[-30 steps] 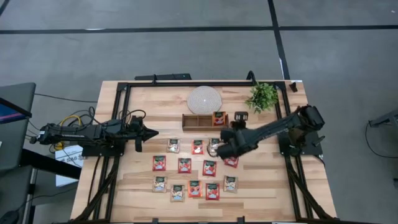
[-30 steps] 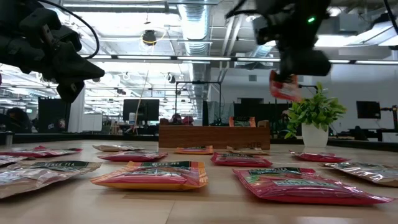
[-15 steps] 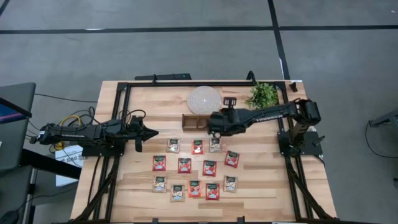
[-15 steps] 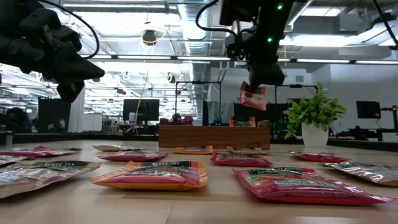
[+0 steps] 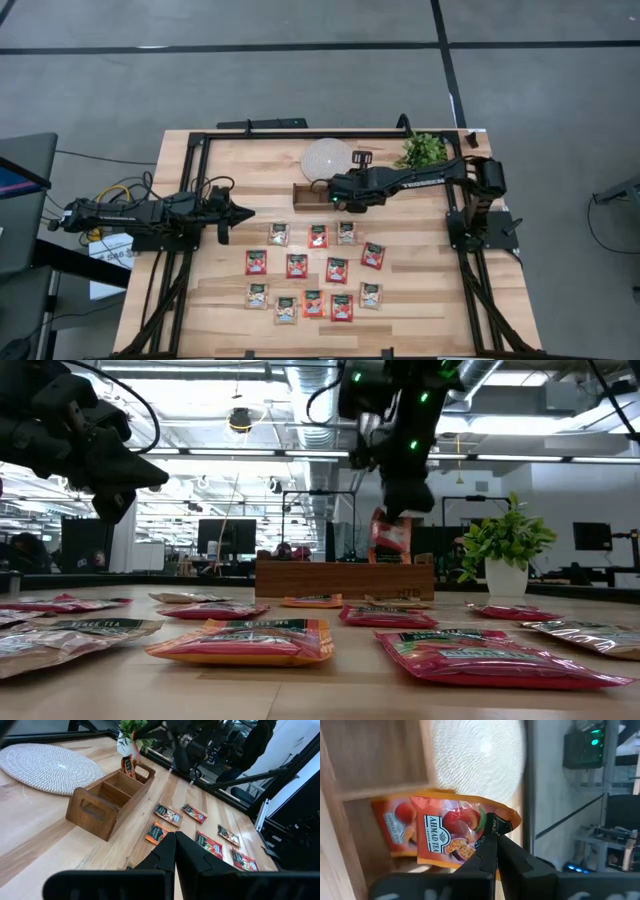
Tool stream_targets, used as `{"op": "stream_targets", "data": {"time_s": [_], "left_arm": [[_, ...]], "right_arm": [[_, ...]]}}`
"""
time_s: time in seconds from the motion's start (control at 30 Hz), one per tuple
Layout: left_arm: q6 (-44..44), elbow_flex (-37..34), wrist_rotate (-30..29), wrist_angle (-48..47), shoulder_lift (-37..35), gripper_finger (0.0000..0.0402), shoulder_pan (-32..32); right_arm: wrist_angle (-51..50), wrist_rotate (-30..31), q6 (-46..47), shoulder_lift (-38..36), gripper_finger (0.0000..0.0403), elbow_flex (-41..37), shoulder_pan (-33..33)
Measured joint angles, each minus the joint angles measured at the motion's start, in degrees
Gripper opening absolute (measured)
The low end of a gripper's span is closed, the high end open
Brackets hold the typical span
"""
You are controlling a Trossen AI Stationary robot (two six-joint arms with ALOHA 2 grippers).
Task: Pick & Place Tea
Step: Put the bottom right orange tea bag into the right compartment of the wooden organizer
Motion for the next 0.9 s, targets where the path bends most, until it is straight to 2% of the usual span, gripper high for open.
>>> {"op": "stream_targets", "data": {"time_s": [0.37,0.9], "left_arm": [[-0.1,0.0,-0.2,0.3,0.0,0.0000,0.0],[0.0,0.0,-0.3,0.3,0.0,0.0000,0.0]], "right_arm": [[-0.8,0.3,-0.2,6.2,0.0000,0.3,0.2],[-0.7,0.1,-0.2,6.4,0.0000,0.3,0.2]]}}
